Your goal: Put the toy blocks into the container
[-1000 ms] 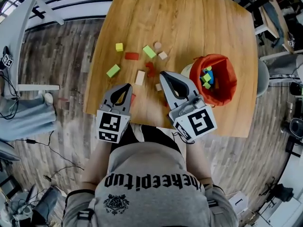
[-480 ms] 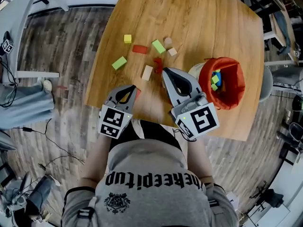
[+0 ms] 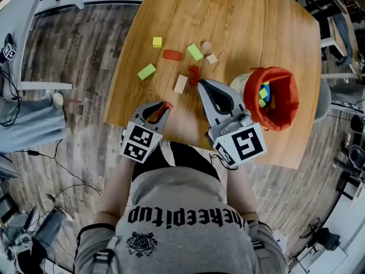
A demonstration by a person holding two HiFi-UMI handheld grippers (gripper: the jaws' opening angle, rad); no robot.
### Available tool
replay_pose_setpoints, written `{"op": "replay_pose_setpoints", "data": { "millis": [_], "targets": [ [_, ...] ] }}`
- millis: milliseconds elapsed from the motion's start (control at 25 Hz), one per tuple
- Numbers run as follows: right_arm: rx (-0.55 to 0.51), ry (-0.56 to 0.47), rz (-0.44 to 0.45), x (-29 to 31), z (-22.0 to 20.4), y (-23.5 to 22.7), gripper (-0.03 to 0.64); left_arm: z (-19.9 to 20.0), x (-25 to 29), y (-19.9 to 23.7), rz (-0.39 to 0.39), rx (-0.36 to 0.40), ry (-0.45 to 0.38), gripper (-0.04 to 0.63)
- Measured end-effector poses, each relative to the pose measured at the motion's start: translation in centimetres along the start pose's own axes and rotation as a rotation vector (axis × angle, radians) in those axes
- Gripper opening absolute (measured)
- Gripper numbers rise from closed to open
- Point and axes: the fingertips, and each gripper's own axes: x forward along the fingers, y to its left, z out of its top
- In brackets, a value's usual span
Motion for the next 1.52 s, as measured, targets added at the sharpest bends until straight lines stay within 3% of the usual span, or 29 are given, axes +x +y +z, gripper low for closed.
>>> {"op": "replay_pose_setpoints", "data": {
  "millis": [40,200,640,1200,1520],
  "targets": [
    [0.000,0.000,-0.001,-0.1,0.0,0.1,0.009,-0.2,0.2,-0.2,-0.006,0.001,0.009,0.105],
    [0.001,0.002,-0.004,-0.4,-0.1,0.1,0.009,-1.1,0.9,-0.9,-0.017,0.028,0.055,0.149],
    [0.003,0.008,-0.014,-1.2,-0.7,0.2,0.009,-4.6,2.3,-0.7,0.016,0.028,0.146,0.178],
    [0.008,-0.001,-0.032,-1.8,-0.7,0.1,0.009,-4.4,2.2,-0.6,0.027,0.015,0.123,0.152],
    [0.009,-0.025,-0.072,-3.0,0.0,-0.5,0.009,0.9,1.6,-0.7,-0.013,0.054,0.017,0.150]
  ]
}}
